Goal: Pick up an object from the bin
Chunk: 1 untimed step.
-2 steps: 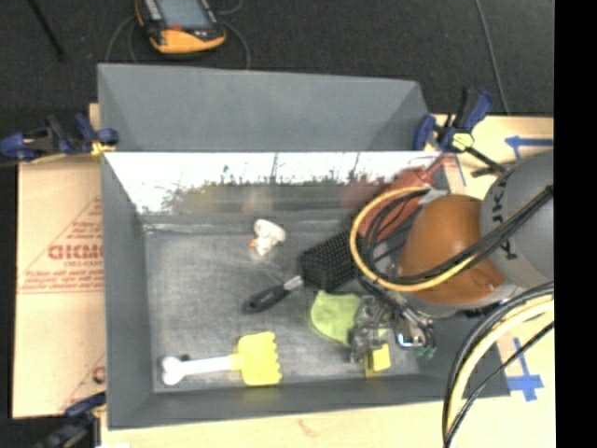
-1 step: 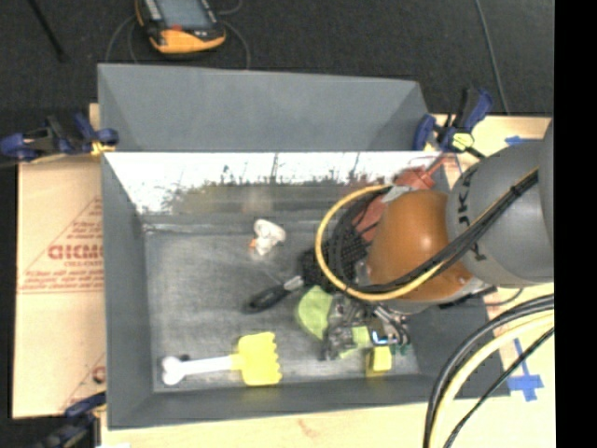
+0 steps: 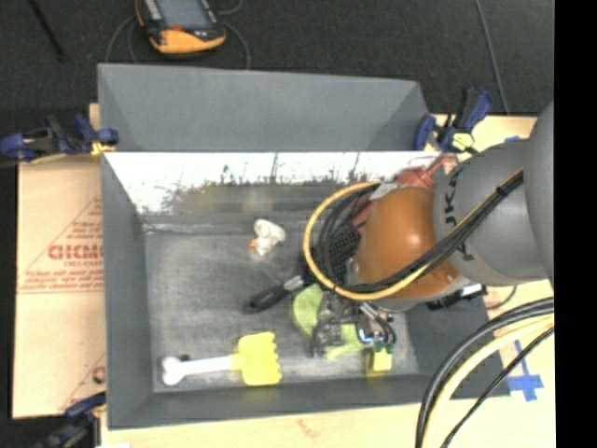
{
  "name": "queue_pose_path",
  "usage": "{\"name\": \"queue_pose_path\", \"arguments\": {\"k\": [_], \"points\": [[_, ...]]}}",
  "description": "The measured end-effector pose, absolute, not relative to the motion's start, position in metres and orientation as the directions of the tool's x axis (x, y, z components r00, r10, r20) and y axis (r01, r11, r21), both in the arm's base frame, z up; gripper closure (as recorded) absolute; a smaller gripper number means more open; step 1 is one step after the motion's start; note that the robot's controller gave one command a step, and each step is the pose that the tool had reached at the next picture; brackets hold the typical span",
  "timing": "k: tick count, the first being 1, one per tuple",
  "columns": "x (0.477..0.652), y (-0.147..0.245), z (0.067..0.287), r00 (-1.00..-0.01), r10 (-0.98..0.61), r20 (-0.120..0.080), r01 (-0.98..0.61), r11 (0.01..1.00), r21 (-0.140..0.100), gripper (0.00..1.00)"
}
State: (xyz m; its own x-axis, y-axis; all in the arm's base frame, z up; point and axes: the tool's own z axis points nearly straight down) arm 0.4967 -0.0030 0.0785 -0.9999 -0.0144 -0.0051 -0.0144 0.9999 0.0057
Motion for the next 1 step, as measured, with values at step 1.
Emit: {"name": "queue_pose_path", "arguments": {"k": [1], "points": [[0.4883, -0.0036, 0.0745, -0.997, -0.075, -0.003, -0.075, 0.997, -0.002, 0.0]]}}
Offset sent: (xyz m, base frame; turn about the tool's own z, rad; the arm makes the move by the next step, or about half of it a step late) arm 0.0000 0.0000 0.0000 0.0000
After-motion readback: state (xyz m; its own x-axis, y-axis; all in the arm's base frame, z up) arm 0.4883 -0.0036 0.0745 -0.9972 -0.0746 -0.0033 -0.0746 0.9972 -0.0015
